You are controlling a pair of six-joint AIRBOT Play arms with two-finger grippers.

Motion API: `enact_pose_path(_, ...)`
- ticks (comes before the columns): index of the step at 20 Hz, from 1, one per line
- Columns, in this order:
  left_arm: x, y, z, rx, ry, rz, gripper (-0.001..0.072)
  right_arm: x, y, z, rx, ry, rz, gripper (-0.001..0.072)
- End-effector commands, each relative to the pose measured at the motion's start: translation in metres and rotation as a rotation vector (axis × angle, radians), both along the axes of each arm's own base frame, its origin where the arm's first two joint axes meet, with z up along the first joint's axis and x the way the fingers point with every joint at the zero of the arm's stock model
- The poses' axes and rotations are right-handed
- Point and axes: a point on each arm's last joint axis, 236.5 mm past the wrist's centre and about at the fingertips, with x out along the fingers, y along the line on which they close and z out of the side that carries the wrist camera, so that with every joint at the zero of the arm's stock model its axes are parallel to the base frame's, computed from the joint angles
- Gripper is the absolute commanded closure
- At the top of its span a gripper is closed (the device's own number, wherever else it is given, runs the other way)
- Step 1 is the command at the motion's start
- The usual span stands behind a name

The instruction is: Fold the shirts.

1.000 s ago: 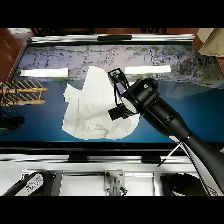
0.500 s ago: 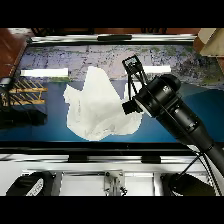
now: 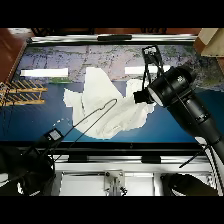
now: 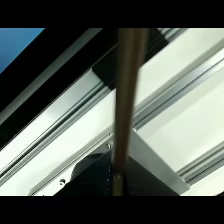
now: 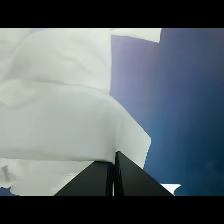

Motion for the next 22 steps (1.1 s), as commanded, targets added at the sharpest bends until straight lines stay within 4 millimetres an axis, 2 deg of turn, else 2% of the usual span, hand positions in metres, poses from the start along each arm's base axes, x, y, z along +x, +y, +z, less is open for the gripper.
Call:
enact_pose_path(1,-0.017,0.004,-0.004,0.064,-0.04,-0.076,0.0671,0.006,-0.01,0.001,0.012,-0.011,-0.038,0.0655)
enact_pose_path(3,-0.03,-0.01,-0.013,0.054,-0.033,-0.185,0.0671,0.007,-0.008,0.0,0.016,-0.009,-0.036,0.0655)
enact_pose_path(6,-0.025,-0.036,-0.028,0.031,-0.064,-0.178,0.0672,0.008,-0.004,-0.002,0.029,-0.007,-0.031,0.0655)
enact_pose_path(9,0.0,-0.046,-0.043,0.109,-0.109,-0.069,0.0671,0.006,-0.002,-0.002,0.039,-0.003,-0.024,0.0655)
enact_pose_path(12,0.02,-0.083,-0.054,0.058,-0.122,-0.039,0.0671,-0.001,0.007,0.001,0.066,0.007,0.008,0.0655)
enact_pose_path(14,0.036,-0.1,-0.053,0.035,-0.13,0.002,0.0671,-0.006,0.015,0.009,0.068,-0.015,0.047,0.0655)
enact_pose_path(16,0.049,-0.125,-0.044,-0.035,-0.165,-0.053,0.0672,-0.011,0.023,0.019,0.062,-0.05,0.094,0.0655)
enact_pose_path(17,0.052,-0.131,-0.041,-0.051,-0.175,-0.071,0.0672,-0.013,0.027,0.023,0.061,-0.062,0.114,0.0655)
enact_pose_path(20,0.045,-0.128,-0.043,-0.026,-0.144,-0.121,0.0671,-0.018,0.029,0.035,0.055,-0.097,0.137,0.0655)
enact_pose_path(22,0.034,-0.113,-0.044,0.04,-0.116,-0.168,0.0672,-0.016,0.019,0.043,0.033,-0.13,0.126,0.0655)
